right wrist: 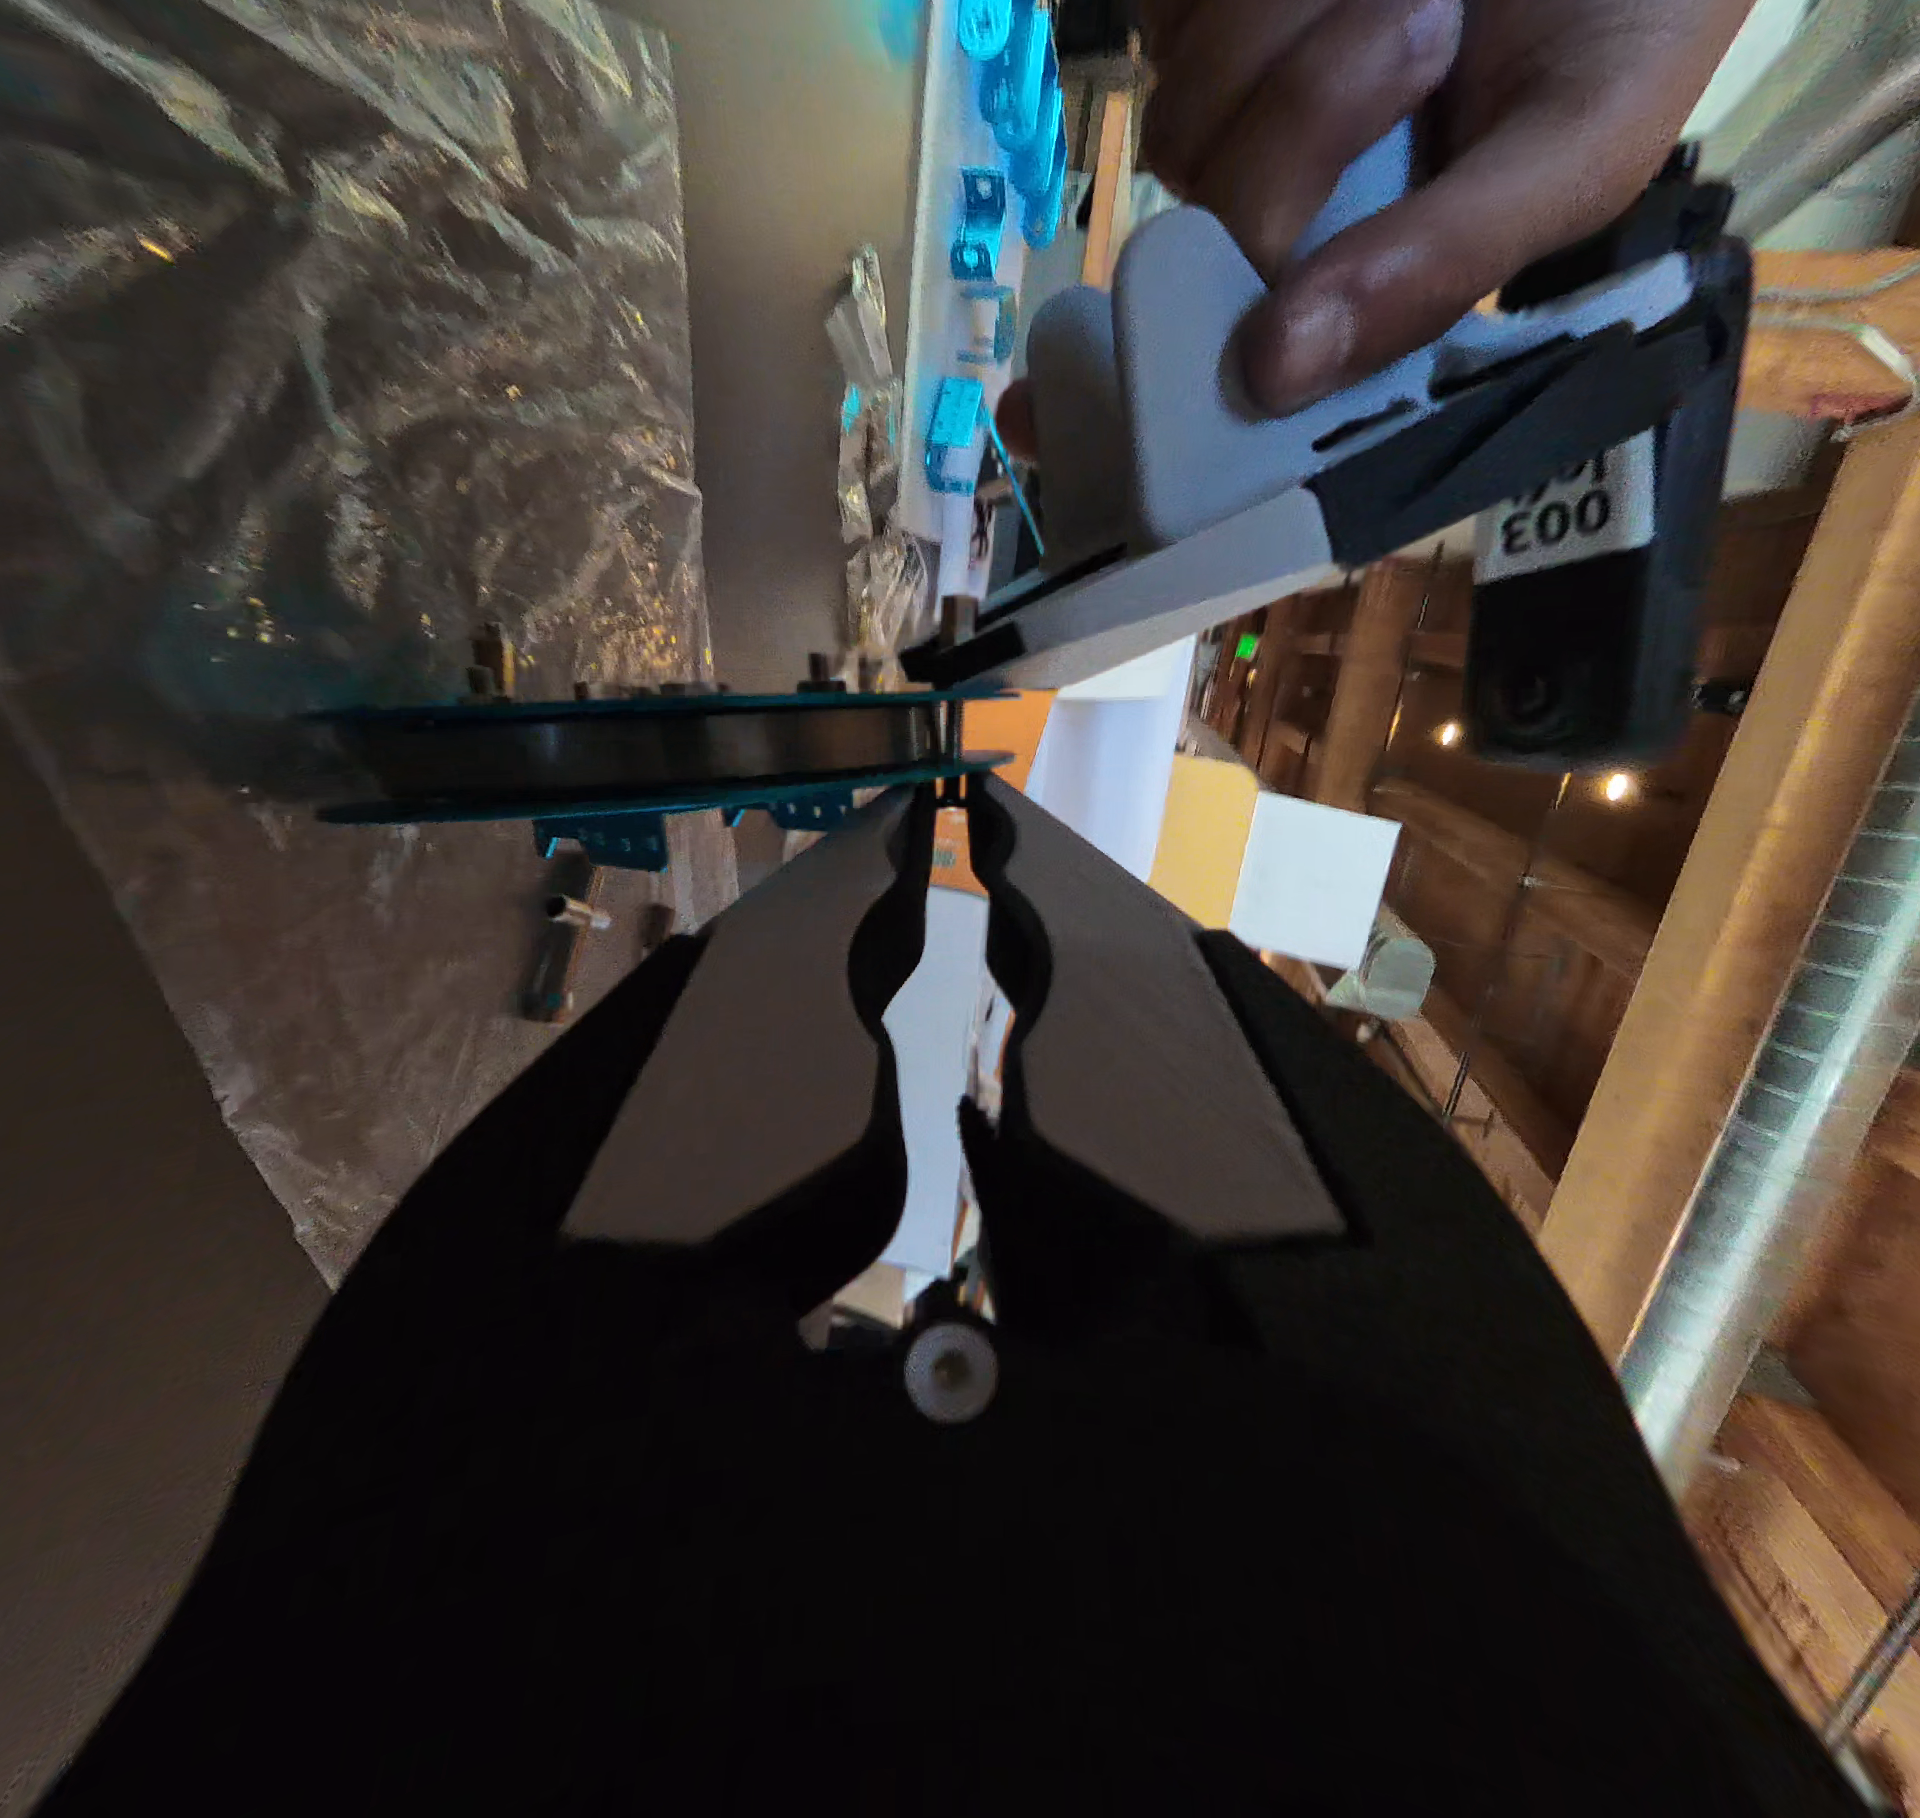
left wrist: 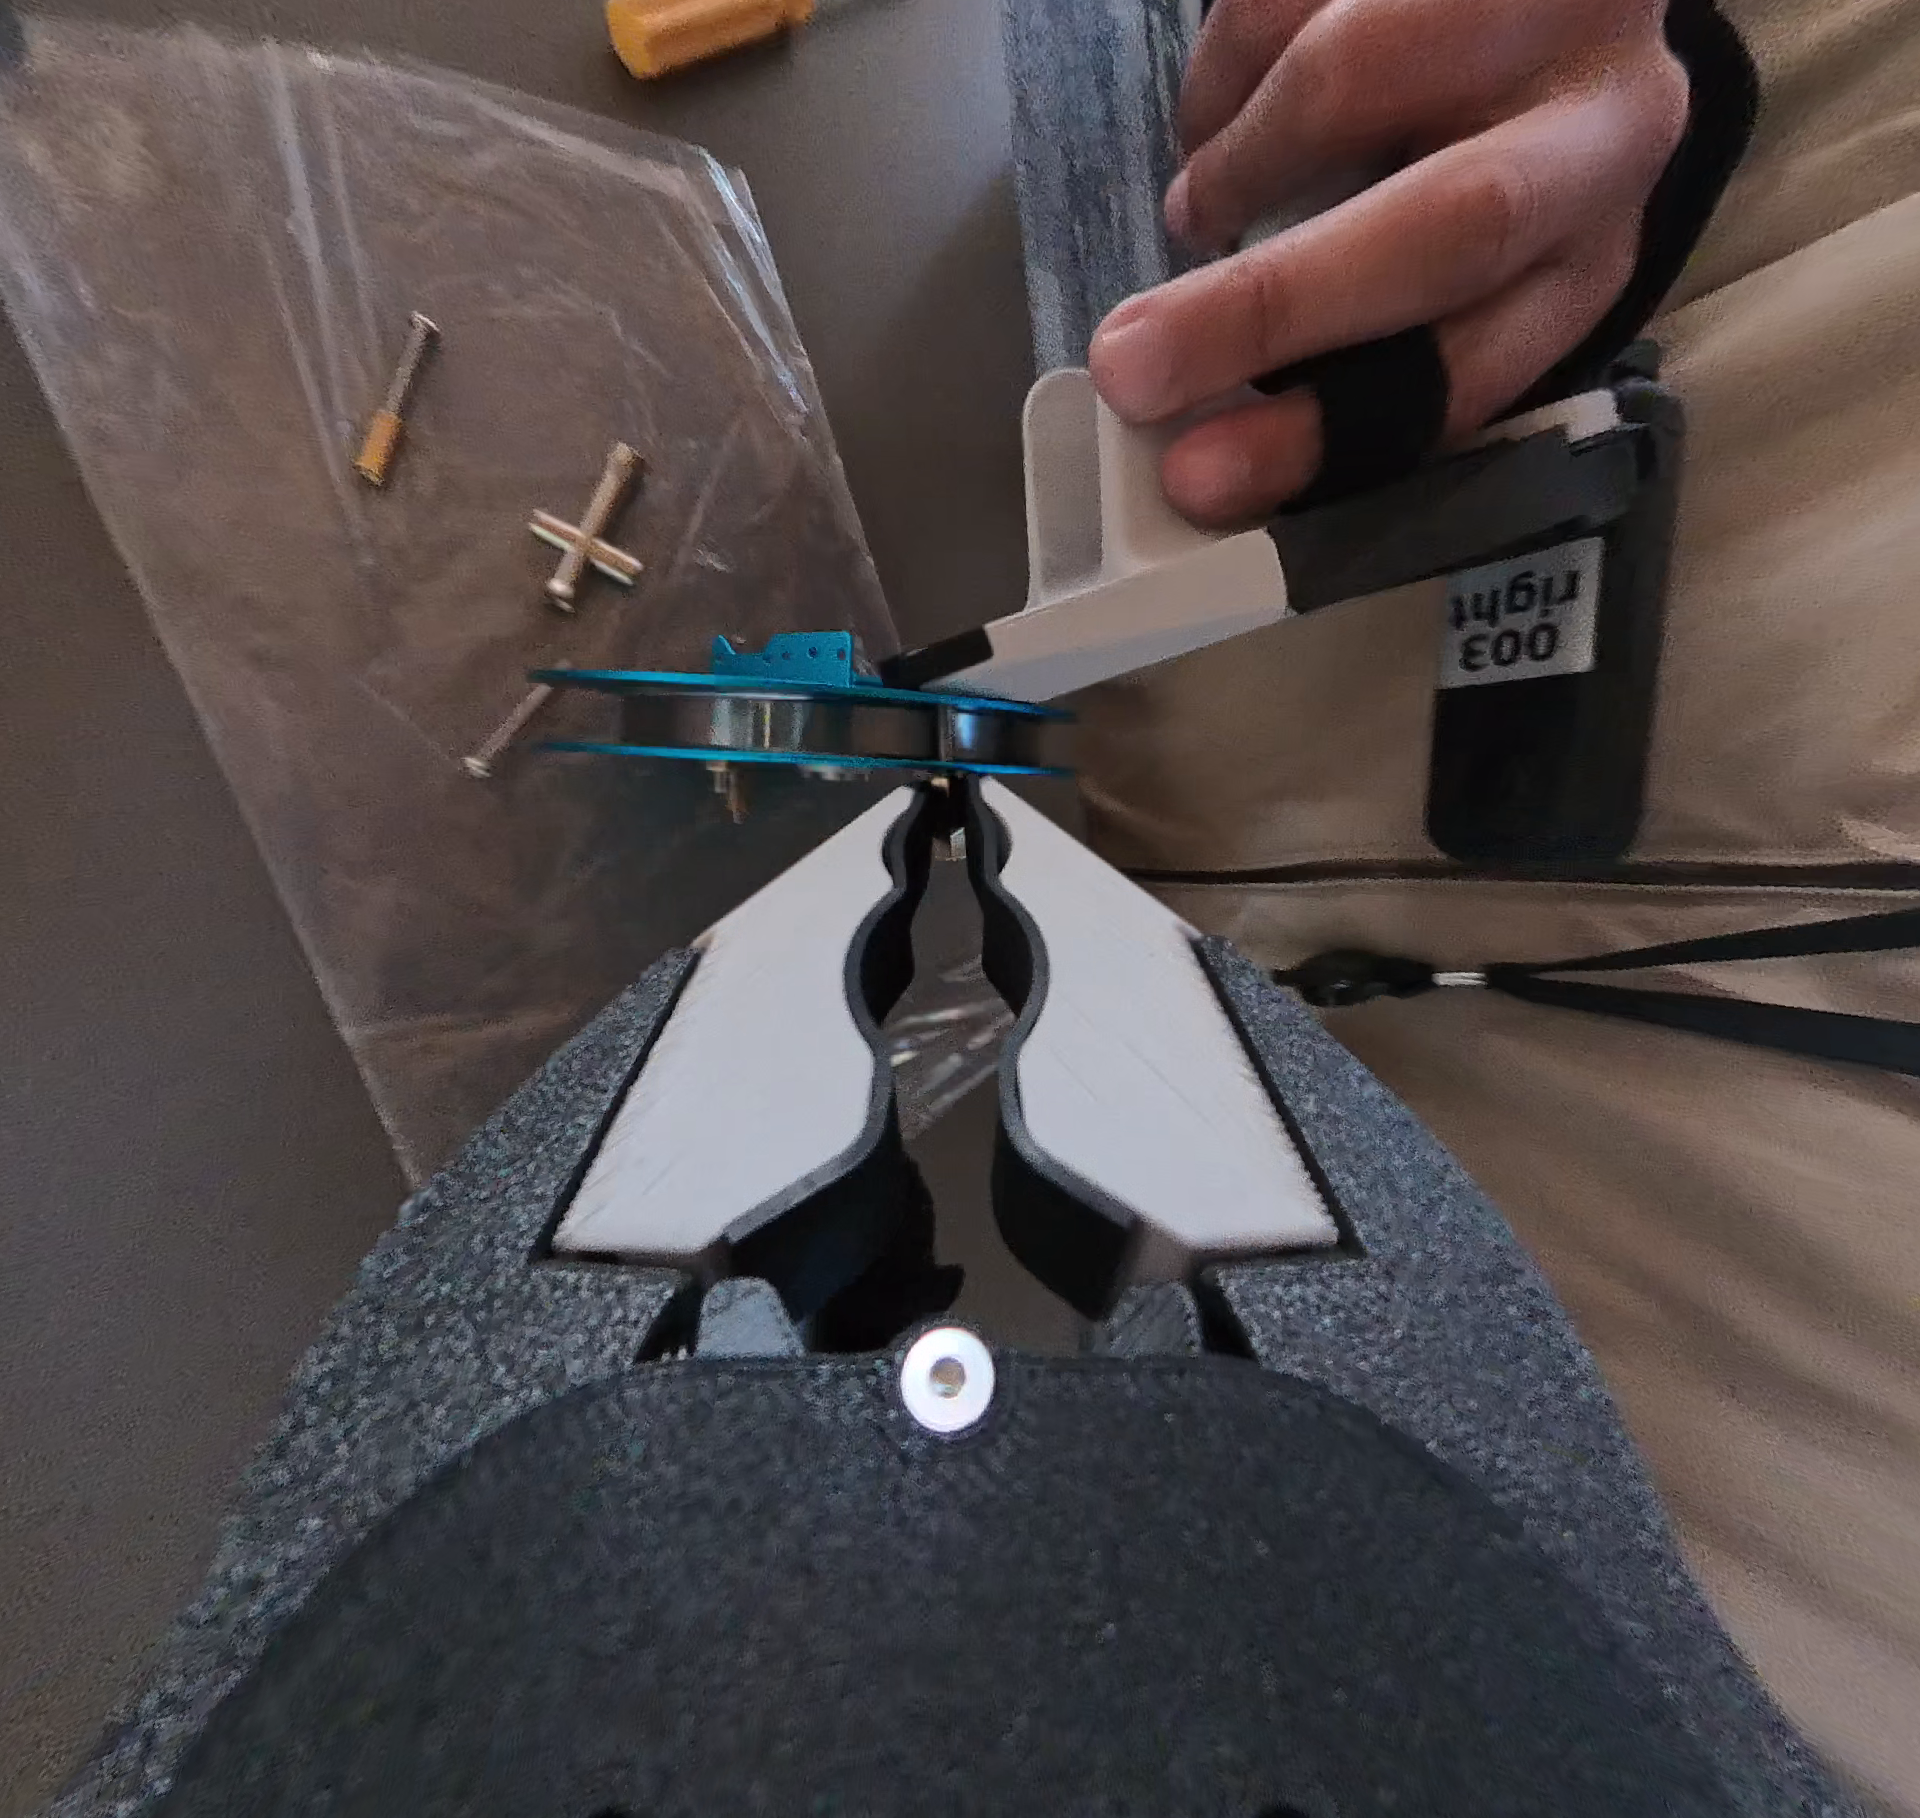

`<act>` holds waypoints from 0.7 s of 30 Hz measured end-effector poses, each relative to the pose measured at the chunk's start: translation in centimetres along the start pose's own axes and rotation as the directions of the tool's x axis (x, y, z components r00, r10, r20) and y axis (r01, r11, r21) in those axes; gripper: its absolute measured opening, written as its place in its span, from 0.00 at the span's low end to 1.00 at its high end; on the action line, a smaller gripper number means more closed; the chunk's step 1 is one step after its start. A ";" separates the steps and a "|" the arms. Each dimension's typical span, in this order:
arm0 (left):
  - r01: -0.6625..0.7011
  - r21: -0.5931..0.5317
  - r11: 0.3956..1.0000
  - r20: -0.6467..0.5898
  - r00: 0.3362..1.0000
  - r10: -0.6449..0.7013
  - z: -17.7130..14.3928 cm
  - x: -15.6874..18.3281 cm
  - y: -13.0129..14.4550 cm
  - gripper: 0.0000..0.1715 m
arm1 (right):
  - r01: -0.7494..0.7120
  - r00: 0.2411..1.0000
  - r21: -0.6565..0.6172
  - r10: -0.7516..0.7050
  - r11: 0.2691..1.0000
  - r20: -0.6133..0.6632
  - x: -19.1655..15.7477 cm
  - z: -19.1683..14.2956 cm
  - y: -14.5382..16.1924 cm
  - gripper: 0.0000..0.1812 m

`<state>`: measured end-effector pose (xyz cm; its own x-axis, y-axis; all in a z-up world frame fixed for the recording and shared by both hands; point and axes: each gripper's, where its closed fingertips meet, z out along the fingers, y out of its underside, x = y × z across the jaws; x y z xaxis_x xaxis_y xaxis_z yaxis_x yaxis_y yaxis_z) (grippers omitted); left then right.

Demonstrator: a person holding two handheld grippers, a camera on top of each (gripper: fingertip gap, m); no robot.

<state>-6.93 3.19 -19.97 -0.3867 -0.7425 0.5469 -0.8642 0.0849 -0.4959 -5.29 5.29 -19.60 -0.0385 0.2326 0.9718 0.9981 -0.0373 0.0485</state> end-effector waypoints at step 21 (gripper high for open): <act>-0.481 -0.826 0.294 0.549 -0.564 0.617 1.0 -0.1 -2.0 0.02 | -0.279 -0.831 -0.863 0.345 0.421 0.437 -2.0 -5.0 -0.2 0.02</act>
<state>-4.83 2.45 -19.67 -0.1384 0.1064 -0.9846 -0.3339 0.9310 0.1475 -5.69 0.01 -20.39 0.3972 0.2181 -0.8914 0.3899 -0.9194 -0.0512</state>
